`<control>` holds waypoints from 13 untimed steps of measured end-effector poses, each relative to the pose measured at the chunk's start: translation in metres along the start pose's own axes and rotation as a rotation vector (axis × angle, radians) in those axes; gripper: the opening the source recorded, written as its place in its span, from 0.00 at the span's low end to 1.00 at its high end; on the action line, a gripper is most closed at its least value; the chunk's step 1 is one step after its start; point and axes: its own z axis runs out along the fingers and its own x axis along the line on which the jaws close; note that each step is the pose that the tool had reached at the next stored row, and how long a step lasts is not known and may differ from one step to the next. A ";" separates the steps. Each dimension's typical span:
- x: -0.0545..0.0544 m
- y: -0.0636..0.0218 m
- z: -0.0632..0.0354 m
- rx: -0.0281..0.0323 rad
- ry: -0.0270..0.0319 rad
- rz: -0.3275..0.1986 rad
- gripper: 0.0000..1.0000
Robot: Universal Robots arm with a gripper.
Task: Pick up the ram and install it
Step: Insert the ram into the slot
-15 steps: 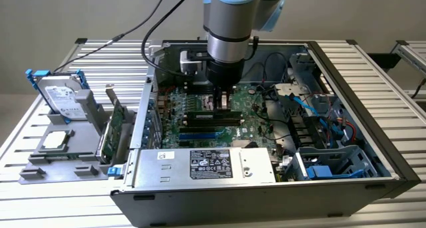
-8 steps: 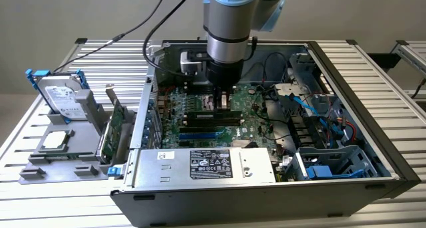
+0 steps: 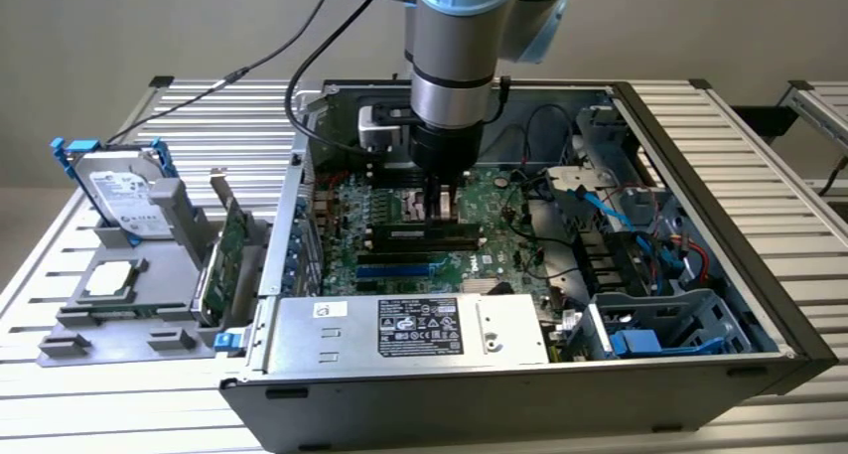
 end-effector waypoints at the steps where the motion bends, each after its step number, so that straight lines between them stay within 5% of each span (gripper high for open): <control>1: 0.000 0.0001 0.0003 0.0000 0.0034 0.000 0.14; 7: -0.002 0.0015 0.0032 -0.0001 0.0196 0.001 0.14; 13: -0.005 0.0023 0.0037 -0.0001 0.0265 0.001 0.14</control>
